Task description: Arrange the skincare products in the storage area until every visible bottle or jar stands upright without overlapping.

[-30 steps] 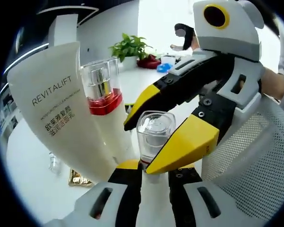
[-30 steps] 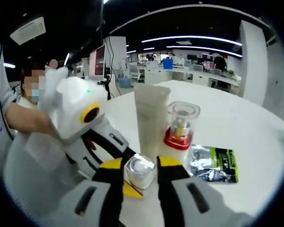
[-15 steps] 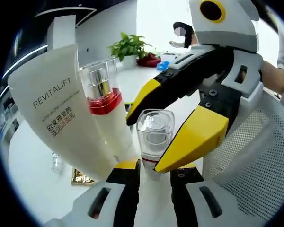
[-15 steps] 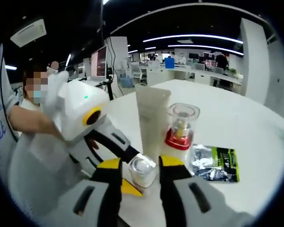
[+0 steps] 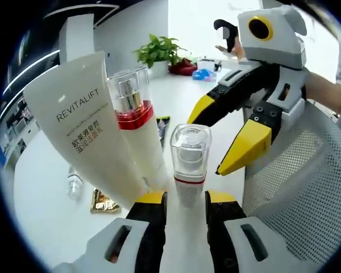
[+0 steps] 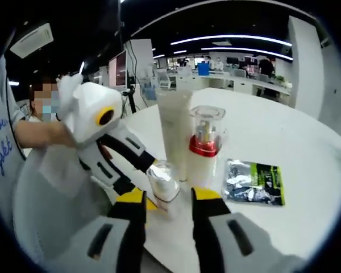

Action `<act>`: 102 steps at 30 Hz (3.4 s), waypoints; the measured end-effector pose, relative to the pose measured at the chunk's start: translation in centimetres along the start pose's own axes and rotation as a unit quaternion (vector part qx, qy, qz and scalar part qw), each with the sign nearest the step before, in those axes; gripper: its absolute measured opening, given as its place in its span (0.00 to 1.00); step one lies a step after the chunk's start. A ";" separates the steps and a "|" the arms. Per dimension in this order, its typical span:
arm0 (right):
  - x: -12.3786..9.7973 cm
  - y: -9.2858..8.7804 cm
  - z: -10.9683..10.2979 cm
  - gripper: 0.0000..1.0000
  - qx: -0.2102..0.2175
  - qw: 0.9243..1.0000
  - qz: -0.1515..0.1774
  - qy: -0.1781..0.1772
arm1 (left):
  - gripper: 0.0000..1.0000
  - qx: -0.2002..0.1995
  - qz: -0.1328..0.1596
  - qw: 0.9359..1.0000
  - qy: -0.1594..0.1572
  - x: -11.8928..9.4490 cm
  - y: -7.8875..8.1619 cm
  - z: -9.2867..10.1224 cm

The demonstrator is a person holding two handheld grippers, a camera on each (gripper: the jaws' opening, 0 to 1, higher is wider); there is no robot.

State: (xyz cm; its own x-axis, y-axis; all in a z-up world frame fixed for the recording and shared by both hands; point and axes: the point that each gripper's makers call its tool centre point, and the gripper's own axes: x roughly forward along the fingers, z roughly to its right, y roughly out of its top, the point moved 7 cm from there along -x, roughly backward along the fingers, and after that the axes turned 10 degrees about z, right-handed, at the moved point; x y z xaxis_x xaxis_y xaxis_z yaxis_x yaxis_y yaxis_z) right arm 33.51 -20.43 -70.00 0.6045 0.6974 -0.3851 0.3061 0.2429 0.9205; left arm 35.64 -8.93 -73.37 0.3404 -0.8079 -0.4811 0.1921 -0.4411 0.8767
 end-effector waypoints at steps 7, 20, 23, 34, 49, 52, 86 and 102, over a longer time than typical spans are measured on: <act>0.6 -1.4 0.0 0.26 -0.015 0.999 -0.042 0.018 | 0.20 -0.018 -0.010 1.000 0.005 -0.4 0.0 0.2; 1.5 -1.8 0.4 0.18 -0.048 0.995 -0.081 0.040 | 0.15 -0.045 -0.032 0.998 -0.010 0.1 -0.3 1.1; 1.6 -2.0 0.3 0.17 -0.046 0.994 -0.087 0.046 | 0.15 -0.052 -0.039 0.998 -0.007 0.5 -0.4 1.0; 2.2 -2.2 0.8 0.15 -0.043 0.992 -0.105 0.048 | 0.12 -0.055 -0.054 0.997 -0.004 1.3 -0.6 0.6; 2.7 -2.2 1.5 0.14 -0.041 0.992 -0.111 0.039 | 0.10 -0.058 -0.055 0.997 0.013 1.9 -0.4 -0.2; 2.8 -2.2 1.6 0.14 -0.041 0.992 -0.112 0.037 | 0.09 -0.059 -0.056 0.997 0.015 2.0 -0.5 -0.4; 4.1 -2.5 2.0 0.11 -0.041 0.990 -0.129 0.040 | 0.07 -0.060 -0.055 0.996 0.033 1.6 -0.4 -1.2; 4.4 -2.8 2.6 0.10 -0.037 0.990 -0.133 0.038 | 0.06 -0.062 -0.054 0.996 0.041 1.9 -0.3 -1.4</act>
State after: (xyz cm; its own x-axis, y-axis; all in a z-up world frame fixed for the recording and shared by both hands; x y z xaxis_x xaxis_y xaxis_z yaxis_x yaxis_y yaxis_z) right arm 37.20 -19.80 -74.38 0.4522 0.6492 -0.6115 0.3907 0.4722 0.7902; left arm 37.53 -9.73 -74.57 0.3841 -0.7216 -0.5760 0.3413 -0.4687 0.8148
